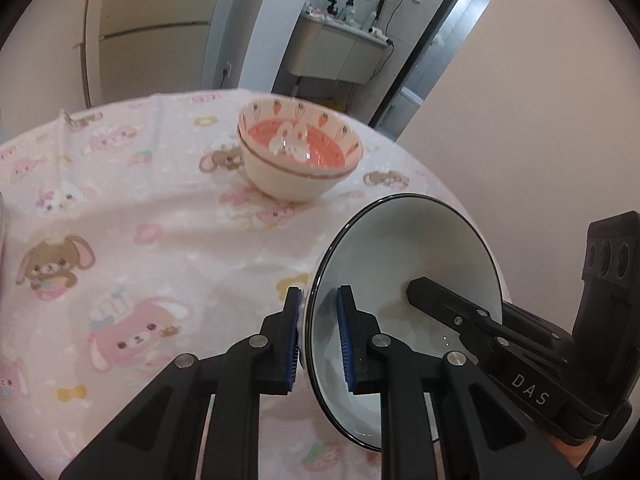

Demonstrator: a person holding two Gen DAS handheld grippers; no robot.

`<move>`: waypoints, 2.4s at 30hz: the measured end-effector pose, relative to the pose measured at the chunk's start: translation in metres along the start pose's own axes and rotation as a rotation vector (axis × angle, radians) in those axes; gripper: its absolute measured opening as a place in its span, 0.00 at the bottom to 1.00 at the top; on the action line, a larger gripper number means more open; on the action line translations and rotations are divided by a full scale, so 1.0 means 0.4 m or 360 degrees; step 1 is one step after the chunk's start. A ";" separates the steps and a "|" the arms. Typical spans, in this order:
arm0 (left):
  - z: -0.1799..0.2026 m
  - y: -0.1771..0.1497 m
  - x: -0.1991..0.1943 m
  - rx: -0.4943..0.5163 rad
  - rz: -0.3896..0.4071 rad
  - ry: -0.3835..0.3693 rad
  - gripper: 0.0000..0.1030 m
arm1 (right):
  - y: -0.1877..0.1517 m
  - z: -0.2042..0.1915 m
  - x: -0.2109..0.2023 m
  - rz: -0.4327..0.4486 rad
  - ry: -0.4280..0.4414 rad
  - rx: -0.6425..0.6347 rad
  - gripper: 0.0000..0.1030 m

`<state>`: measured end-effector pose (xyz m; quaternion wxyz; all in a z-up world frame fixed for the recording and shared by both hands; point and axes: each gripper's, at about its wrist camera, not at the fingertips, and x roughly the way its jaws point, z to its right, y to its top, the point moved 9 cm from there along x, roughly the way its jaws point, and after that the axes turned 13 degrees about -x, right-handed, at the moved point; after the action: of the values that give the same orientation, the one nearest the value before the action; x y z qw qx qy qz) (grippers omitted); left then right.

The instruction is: Organize plates and bowls

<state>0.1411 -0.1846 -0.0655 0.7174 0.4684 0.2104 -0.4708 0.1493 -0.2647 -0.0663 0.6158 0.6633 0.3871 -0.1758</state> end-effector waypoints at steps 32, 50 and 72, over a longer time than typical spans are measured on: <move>-0.029 0.309 -0.176 -0.0028 0.0351 0.0004 0.18 | 0.380 -0.125 -0.008 0.0358 0.0060 -0.0217 0.13; -0.083 0.423 0.016 -0.0027 0.0268 0.0061 0.18 | 0.450 -0.047 0.177 0.0269 -0.0002 -0.0163 0.14; -0.111 0.397 0.118 -0.0027 0.0109 0.0205 0.19 | 0.406 -0.002 0.274 0.0107 0.0067 -0.0074 0.14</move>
<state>0.3079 -0.1500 -0.0462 0.7220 0.4985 0.2441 -0.4130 0.3376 -0.2218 -0.0335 0.6285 0.6650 0.3814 -0.1318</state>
